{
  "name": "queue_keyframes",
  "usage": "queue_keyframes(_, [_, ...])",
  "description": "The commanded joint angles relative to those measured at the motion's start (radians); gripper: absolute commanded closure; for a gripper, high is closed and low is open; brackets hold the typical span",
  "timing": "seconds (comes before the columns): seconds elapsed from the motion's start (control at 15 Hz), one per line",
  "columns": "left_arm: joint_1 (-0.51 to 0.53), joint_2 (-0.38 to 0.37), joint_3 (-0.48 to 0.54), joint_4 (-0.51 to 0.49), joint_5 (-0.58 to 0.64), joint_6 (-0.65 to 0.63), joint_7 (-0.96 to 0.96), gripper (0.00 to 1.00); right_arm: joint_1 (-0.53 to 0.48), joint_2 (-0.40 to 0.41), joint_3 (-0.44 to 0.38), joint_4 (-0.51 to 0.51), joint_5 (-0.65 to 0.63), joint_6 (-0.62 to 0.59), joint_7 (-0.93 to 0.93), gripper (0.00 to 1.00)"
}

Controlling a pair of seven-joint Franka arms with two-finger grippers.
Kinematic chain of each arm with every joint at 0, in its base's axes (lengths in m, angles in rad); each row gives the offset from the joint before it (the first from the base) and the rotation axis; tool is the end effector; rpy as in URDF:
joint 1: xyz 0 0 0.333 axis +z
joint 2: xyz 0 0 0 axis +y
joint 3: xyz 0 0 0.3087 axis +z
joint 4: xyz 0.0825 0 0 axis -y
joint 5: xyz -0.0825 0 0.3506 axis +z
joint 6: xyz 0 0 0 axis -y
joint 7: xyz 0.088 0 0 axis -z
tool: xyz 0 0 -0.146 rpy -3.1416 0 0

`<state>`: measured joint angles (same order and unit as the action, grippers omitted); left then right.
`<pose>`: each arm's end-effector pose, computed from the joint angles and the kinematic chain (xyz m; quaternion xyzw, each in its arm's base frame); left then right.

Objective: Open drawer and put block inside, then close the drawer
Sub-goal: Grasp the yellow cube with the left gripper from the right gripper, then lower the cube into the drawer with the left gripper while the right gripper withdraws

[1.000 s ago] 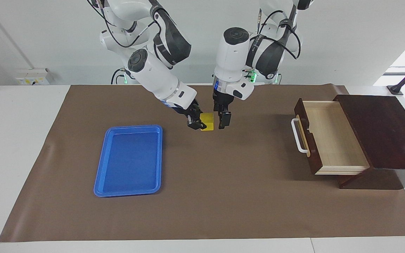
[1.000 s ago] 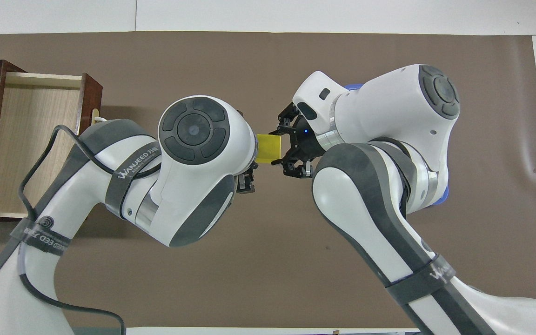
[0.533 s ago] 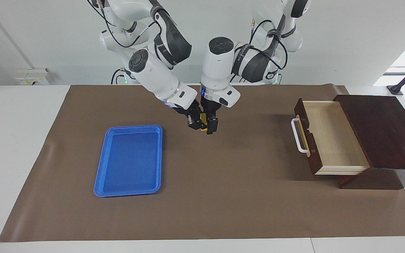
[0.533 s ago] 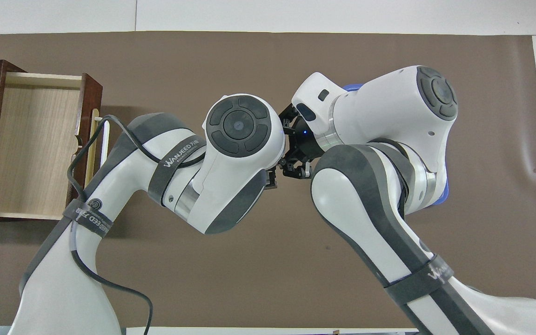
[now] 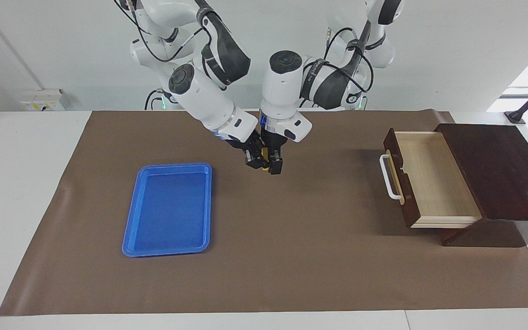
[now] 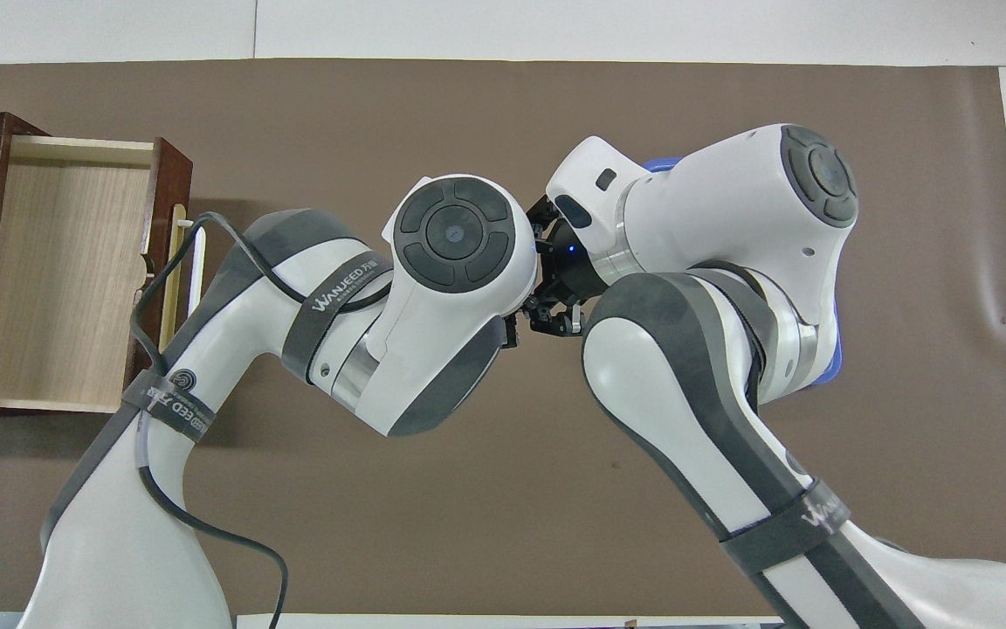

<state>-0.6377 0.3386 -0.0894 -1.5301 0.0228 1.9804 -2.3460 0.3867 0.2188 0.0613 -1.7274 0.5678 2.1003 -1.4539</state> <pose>0.4863 -0.4212 0.4382 0.6892 0.7223 -0.0020 0.0566 0.5391 0.3051 0.4466 -0.6556 -0.7058 -0.1888 0.1909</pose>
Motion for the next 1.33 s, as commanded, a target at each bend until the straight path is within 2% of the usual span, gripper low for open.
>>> queue_keyframes(0.0, [-0.005, 0.008, 0.020, 0.028, 0.011, -0.055, -0.015, 1.00, -0.002, -0.006, -0.001, -0.009, 0.006, 0.012, 0.010, 1.00])
queue_keyframes(0.13, [-0.005, 0.005, 0.023, 0.028, 0.009, -0.052, -0.015, 1.00, -0.002, -0.006, -0.001, -0.009, 0.006, 0.010, 0.018, 1.00])
queue_keyframes(0.2, [-0.005, 0.005, 0.023, 0.028, 0.009, -0.054, -0.015, 1.00, -0.002, -0.006, -0.001, -0.009, 0.006, 0.007, 0.024, 0.67])
queue_keyframes(0.27, [-0.005, 0.005, 0.023, 0.028, 0.011, -0.052, -0.015, 1.00, -0.003, -0.006, -0.001, -0.009, 0.006, -0.002, 0.027, 0.28])
queue_keyframes(0.33, [-0.005, 0.005, 0.023, 0.028, 0.011, -0.052, -0.015, 1.00, -0.005, -0.006, -0.001, -0.009, 0.006, -0.005, 0.027, 0.00])
queue_keyframes(0.93, [-0.003, 0.000, 0.033, 0.028, 0.014, -0.061, -0.007, 1.00, -0.015, -0.007, -0.003, -0.008, 0.007, -0.022, 0.027, 0.00])
queue_keyframes(1.07, [-0.005, -0.004, 0.048, 0.031, 0.058, -0.118, -0.004, 1.00, -0.018, -0.007, -0.003, -0.008, 0.007, -0.028, 0.027, 0.00])
queue_keyframes(1.27, [0.021, -0.004, 0.054, 0.097, 0.100, -0.279, 0.063, 1.00, -0.028, -0.007, -0.014, -0.001, 0.009, -0.066, 0.027, 0.00])
